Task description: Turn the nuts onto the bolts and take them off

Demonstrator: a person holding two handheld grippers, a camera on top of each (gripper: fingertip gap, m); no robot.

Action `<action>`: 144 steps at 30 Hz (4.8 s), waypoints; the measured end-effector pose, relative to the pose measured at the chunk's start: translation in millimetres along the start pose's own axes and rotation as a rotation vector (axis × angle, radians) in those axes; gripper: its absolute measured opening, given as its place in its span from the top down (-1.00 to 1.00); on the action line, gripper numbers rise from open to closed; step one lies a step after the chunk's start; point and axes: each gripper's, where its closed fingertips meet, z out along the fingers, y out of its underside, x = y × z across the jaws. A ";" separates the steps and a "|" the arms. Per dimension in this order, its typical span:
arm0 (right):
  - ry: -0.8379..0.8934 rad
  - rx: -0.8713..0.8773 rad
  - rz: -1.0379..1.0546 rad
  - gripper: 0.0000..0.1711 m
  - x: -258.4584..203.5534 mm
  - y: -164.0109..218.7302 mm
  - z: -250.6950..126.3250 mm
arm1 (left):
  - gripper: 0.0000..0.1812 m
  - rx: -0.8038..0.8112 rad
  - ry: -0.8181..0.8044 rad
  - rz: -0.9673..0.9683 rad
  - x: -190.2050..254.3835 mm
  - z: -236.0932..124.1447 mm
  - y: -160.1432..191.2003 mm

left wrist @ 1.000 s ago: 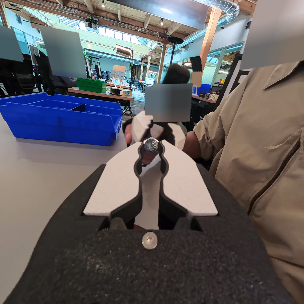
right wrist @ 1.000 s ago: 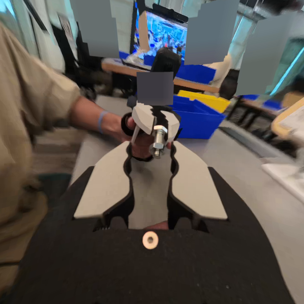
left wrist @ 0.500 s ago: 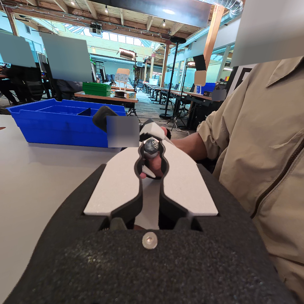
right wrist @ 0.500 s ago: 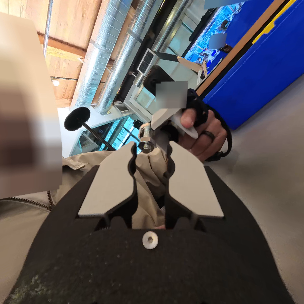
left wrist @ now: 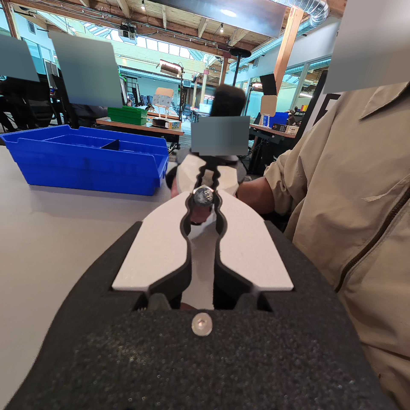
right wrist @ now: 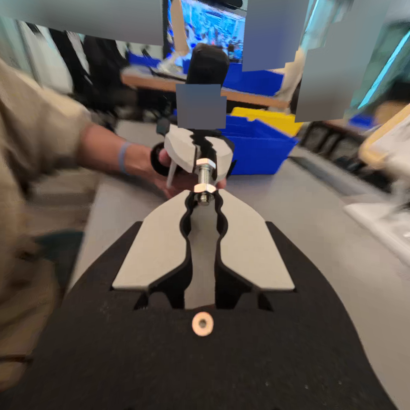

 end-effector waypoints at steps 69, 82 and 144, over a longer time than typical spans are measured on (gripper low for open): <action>-0.563 0.226 0.983 0.77 96.6 -31.9 30.5 | 0.81 -0.016 -0.241 0.171 -95.3 -22.7 -46.7; -0.071 0.174 -0.237 0.78 85.2 -34.7 18.3 | 0.81 0.037 -0.097 0.034 -74.0 -11.0 -50.8; -0.209 -0.104 0.008 0.80 85.4 -12.5 21.1 | 0.81 -0.059 -0.193 0.150 -82.4 -19.2 -33.0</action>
